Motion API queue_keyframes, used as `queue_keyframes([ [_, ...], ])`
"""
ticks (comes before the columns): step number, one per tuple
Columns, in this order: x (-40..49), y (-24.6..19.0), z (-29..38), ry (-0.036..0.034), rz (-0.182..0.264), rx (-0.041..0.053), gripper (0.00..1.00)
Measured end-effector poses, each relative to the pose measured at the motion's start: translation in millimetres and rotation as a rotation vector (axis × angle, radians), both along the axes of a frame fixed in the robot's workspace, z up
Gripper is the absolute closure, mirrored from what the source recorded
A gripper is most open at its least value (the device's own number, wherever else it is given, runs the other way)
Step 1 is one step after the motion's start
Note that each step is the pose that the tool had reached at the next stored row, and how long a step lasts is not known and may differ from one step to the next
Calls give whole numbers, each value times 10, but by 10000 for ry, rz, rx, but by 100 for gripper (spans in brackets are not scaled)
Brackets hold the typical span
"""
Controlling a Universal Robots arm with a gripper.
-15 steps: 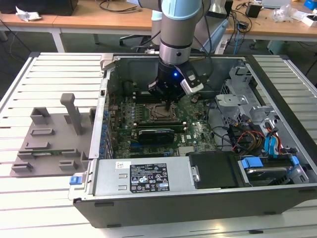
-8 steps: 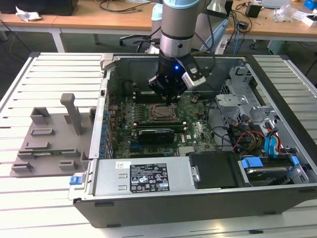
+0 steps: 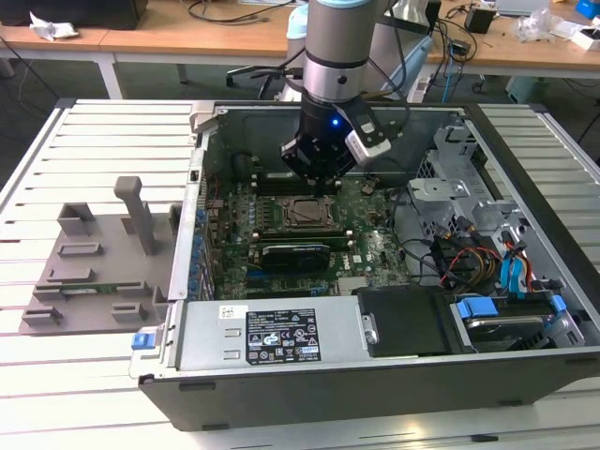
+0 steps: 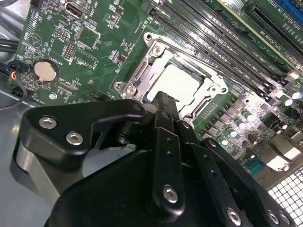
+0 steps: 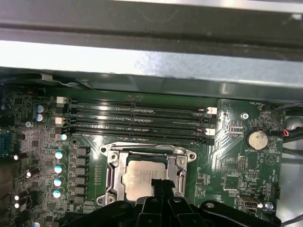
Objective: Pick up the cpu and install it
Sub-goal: 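Install the first cpu locking lever, then install the second cpu locking lever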
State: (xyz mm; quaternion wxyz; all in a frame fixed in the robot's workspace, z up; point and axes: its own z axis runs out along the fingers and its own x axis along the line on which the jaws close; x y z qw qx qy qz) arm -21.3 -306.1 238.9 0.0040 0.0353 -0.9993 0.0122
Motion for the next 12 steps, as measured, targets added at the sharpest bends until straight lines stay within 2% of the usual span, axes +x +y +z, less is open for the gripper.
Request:
queue_keyframes([
  [12, 0, -2, 2, 0, 0, -1, 89],
])
